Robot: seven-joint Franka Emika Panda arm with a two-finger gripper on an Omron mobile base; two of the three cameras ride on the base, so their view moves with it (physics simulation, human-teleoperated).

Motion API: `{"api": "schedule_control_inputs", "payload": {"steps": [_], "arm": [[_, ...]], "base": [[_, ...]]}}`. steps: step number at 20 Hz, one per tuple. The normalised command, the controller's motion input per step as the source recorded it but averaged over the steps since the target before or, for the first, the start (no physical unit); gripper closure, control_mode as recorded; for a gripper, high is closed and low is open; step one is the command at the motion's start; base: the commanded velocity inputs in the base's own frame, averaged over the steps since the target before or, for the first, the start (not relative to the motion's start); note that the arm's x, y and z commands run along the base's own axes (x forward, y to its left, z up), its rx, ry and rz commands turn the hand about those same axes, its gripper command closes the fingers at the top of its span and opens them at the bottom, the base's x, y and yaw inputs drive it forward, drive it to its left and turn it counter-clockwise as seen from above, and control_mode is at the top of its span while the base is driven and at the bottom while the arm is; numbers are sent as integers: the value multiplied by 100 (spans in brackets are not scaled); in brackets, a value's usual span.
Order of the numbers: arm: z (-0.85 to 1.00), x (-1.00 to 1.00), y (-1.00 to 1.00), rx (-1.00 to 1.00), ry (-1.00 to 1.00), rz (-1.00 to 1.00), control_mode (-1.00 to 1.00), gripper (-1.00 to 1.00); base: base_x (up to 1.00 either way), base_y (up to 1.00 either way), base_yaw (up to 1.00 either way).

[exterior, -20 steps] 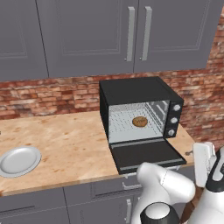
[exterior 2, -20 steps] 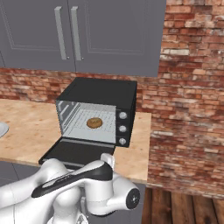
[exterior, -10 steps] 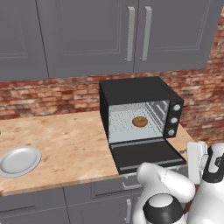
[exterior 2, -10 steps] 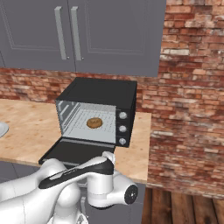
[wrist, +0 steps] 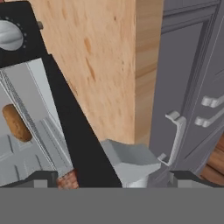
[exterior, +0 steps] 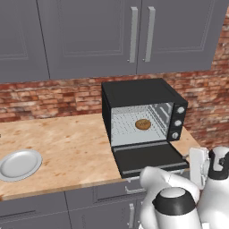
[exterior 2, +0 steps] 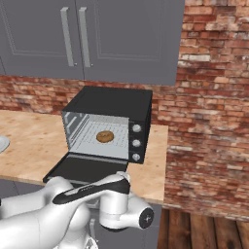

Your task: Pick up the bagel from the plate, place it on the toaster oven rack, close the door, and set the timer.

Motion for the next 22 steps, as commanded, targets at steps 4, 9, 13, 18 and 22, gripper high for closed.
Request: {"api": "schedule_control_inputs", "payload": {"steps": [4, 9, 13, 18, 22], "arm": [[-12, 17, -6, 0, -1, 0, -100, -100], [3, 18, 0, 0, -3, 0, -100, -100], [31, 13, 1, 0, -2, 0, -100, -100], [48, 13, 9, 0, 0, 0, -100, -100], [56, 18, 12, 0, 0, -1, -100, -100]], "base": [[0, 0, 0], [0, 0, 0], [0, 0, 0], [0, 0, 0], [0, 0, 0]]}}
